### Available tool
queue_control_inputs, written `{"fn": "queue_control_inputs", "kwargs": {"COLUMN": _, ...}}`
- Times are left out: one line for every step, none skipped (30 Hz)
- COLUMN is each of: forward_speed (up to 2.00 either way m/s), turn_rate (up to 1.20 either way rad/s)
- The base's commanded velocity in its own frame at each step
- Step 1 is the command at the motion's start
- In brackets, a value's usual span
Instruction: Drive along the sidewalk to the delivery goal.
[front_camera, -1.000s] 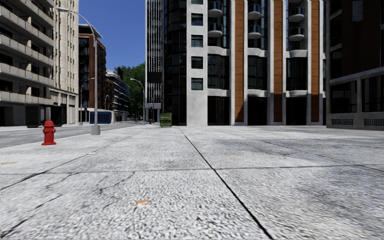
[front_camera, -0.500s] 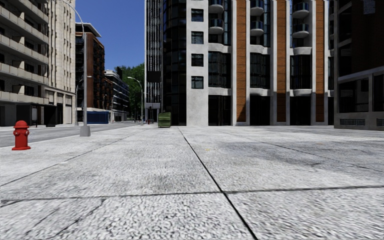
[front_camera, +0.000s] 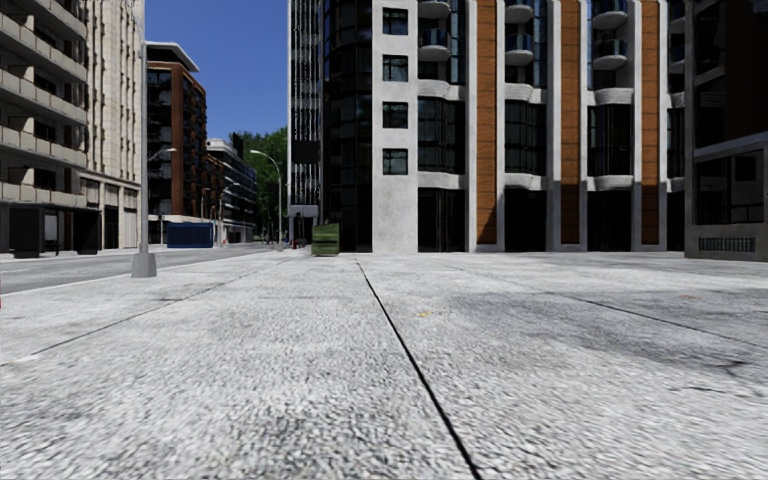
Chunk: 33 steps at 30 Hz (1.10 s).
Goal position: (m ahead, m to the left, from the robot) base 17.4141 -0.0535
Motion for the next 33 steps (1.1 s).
{"fn": "queue_control_inputs", "kwargs": {"forward_speed": 2.00, "turn_rate": 0.00}}
{"fn": "queue_control_inputs", "kwargs": {"forward_speed": 2.00, "turn_rate": 0.00}}
{"fn": "queue_control_inputs", "kwargs": {"forward_speed": 2.00, "turn_rate": 0.00}}
{"fn": "queue_control_inputs", "kwargs": {"forward_speed": 2.00, "turn_rate": 0.00}}
{"fn": "queue_control_inputs", "kwargs": {"forward_speed": 2.00, "turn_rate": 0.00}}
{"fn": "queue_control_inputs", "kwargs": {"forward_speed": 2.00, "turn_rate": 0.00}}
{"fn": "queue_control_inputs", "kwargs": {"forward_speed": 2.00, "turn_rate": 0.00}}
{"fn": "queue_control_inputs", "kwargs": {"forward_speed": 2.00, "turn_rate": 0.00}}
{"fn": "queue_control_inputs", "kwargs": {"forward_speed": 2.00, "turn_rate": 0.00}}
{"fn": "queue_control_inputs", "kwargs": {"forward_speed": 2.00, "turn_rate": 0.00}}
{"fn": "queue_control_inputs", "kwargs": {"forward_speed": 2.00, "turn_rate": 0.00}}
{"fn": "queue_control_inputs", "kwargs": {"forward_speed": 2.00, "turn_rate": 0.00}}
{"fn": "queue_control_inputs", "kwargs": {"forward_speed": 2.00, "turn_rate": 0.00}}
{"fn": "queue_control_inputs", "kwargs": {"forward_speed": 2.00, "turn_rate": 0.00}}
{"fn": "queue_control_inputs", "kwargs": {"forward_speed": 2.00, "turn_rate": 0.00}}
{"fn": "queue_control_inputs", "kwargs": {"forward_speed": 2.00, "turn_rate": 0.00}}
{"fn": "queue_control_inputs", "kwargs": {"forward_speed": 2.00, "turn_rate": 0.00}}
{"fn": "queue_control_inputs", "kwargs": {"forward_speed": 2.00, "turn_rate": 0.00}}
{"fn": "queue_control_inputs", "kwargs": {"forward_speed": 2.00, "turn_rate": 0.00}}
{"fn": "queue_control_inputs", "kwargs": {"forward_speed": 2.00, "turn_rate": 0.00}}
{"fn": "queue_control_inputs", "kwargs": {"forward_speed": 2.00, "turn_rate": 0.00}}
{"fn": "queue_control_inputs", "kwargs": {"forward_speed": 2.00, "turn_rate": 0.00}}
{"fn": "queue_control_inputs", "kwargs": {"forward_speed": 2.00, "turn_rate": 0.00}}
{"fn": "queue_control_inputs", "kwargs": {"forward_speed": 2.00, "turn_rate": 0.00}}
{"fn": "queue_control_inputs", "kwargs": {"forward_speed": 2.00, "turn_rate": 0.00}}
{"fn": "queue_control_inputs", "kwargs": {"forward_speed": 2.00, "turn_rate": 0.00}}
{"fn": "queue_control_inputs", "kwargs": {"forward_speed": 2.00, "turn_rate": 0.00}}
{"fn": "queue_control_inputs", "kwargs": {"forward_speed": 2.00, "turn_rate": 0.00}}
{"fn": "queue_control_inputs", "kwargs": {"forward_speed": 2.00, "turn_rate": 0.00}}
{"fn": "queue_control_inputs", "kwargs": {"forward_speed": 2.00, "turn_rate": 0.00}}
{"fn": "queue_control_inputs", "kwargs": {"forward_speed": 2.00, "turn_rate": 0.00}}
{"fn": "queue_control_inputs", "kwargs": {"forward_speed": 2.00, "turn_rate": 0.00}}
{"fn": "queue_control_inputs", "kwargs": {"forward_speed": 2.00, "turn_rate": 0.00}}
